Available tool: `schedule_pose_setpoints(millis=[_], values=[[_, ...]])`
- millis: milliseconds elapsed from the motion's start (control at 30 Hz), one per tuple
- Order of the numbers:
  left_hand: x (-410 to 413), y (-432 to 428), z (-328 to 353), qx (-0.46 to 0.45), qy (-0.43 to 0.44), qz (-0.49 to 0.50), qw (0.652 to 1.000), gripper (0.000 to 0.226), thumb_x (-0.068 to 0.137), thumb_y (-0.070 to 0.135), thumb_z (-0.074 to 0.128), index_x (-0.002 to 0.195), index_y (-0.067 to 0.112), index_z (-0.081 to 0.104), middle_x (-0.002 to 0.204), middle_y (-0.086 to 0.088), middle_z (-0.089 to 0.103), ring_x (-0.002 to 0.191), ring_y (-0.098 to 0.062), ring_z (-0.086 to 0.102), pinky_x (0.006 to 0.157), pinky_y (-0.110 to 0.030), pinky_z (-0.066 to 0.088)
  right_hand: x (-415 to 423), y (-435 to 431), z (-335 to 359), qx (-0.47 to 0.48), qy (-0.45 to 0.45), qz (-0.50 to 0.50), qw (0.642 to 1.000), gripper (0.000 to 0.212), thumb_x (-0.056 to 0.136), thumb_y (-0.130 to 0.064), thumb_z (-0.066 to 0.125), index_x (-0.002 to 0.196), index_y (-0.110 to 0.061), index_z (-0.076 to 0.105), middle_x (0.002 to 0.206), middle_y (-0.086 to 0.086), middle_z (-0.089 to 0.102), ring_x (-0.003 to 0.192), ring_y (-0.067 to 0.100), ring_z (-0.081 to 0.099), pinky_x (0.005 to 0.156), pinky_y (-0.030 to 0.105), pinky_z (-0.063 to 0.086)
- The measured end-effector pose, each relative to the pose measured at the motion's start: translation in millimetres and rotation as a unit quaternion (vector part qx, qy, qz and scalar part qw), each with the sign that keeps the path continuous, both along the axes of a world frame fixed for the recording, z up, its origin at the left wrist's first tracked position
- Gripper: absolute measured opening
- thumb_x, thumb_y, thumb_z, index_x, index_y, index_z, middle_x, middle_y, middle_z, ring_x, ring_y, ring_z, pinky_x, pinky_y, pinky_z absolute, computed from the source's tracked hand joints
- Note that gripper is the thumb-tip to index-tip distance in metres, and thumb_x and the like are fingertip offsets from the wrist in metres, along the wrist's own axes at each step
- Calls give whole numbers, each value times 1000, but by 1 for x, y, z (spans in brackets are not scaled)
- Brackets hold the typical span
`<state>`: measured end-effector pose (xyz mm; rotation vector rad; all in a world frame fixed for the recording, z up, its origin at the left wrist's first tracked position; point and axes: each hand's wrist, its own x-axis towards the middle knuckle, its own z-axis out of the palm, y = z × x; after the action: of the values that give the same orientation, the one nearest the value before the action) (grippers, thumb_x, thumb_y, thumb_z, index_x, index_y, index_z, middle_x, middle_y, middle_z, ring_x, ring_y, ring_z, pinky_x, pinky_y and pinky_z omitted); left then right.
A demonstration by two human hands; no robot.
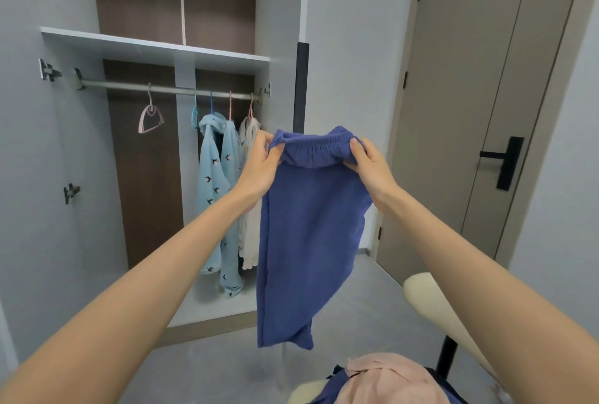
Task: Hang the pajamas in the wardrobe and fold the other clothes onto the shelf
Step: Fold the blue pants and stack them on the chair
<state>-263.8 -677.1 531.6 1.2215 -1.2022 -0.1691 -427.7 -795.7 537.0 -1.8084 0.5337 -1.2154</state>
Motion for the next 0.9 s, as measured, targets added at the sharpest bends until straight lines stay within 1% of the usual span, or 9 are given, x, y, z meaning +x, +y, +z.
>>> schedule_pose_setpoints(millis=[100, 200, 267, 333, 433, 567, 700, 767, 900], values=[[-34, 9, -18, -1, 47, -51, 998, 14, 102, 25, 37, 95, 13, 40, 105, -13, 53, 101, -16, 53, 92, -30, 49, -32, 7, -14, 16, 4, 2, 1000, 39, 102, -32, 40, 107, 6, 47, 98, 5, 55, 109, 29, 61, 100, 35, 47], [-68, 24, -41, -5, 65, -78, 995, 14, 102, 22, 38, 90, 13, 39, 95, -3, 50, 95, -10, 53, 78, -15, 53, -70, 23, -31, 21, 29, -2, 999, 29, 102, -34, 41, 101, -6, 49, 98, -1, 53, 98, 16, 68, 71, 13, 47], [-89, 34, -57, 3, 75, -101, 992, 13, 101, 21, 39, 92, 11, 39, 97, -6, 49, 91, -8, 54, 72, -13, 53, -98, 36, -42, 25, 49, -11, 998, 28, 101, -34, 42, 101, -7, 50, 99, 0, 55, 87, 7, 71, 75, 22, 43], [-109, 44, -73, 28, 76, -128, 988, 14, 101, 24, 40, 91, 14, 40, 97, -6, 53, 88, -6, 60, 74, -20, 56, -127, 53, -54, 25, 50, -25, 998, 24, 101, -32, 43, 98, -8, 49, 96, 2, 59, 81, 9, 72, 76, 25, 50], [-140, 59, -98, 87, 52, -151, 983, 19, 100, 30, 43, 96, 11, 42, 92, -10, 58, 80, -4, 67, 73, -31, 59, -167, 80, -73, 26, 29, -65, 997, 22, 101, -28, 45, 90, -9, 48, 75, 1, 52, 56, 16, 66, 59, 22, 52], [-174, 78, -132, 188, 32, -162, 968, 26, 99, 35, 42, 102, 10, 41, 106, -34, 57, 82, -31, 71, 74, -41, 59, -212, 103, -115, 25, 80, -142, 986, 32, 100, -31, 46, 84, -3, 46, 59, -3, 37, 42, 11, 38, 47, 22, 37], [-201, 92, -170, 232, -29, -174, 957, 17, 101, 33, 38, 94, 17, 38, 83, -6, 60, 50, -15, 65, 45, -17, 44, -246, 120, -159, 57, 102, -172, 978, 29, 99, -30, 48, 82, -7, 47, 49, -13, 33, 41, 5, 31, 39, 16, 30], [-208, 96, -187, 241, -65, -154, 956, 19, 100, 31, 40, 87, 18, 36, 65, -1, 48, 40, -5, 47, 44, -16, 36, -258, 126, -178, 75, 108, -166, 977, 29, 99, -30, 48, 76, -13, 45, 47, -17, 33, 40, 2, 30, 38, 14, 26], [-214, 103, -216, 266, -171, -94, 944, 25, 98, 36, 42, 86, 14, 40, 61, 3, 44, 54, -10, 38, 54, -28, 28, -277, 133, -207, 97, 171, -150, 969, 28, 99, -31, 48, 75, -17, 52, 48, -17, 41, 37, 0, 35, 37, 12, 25]])
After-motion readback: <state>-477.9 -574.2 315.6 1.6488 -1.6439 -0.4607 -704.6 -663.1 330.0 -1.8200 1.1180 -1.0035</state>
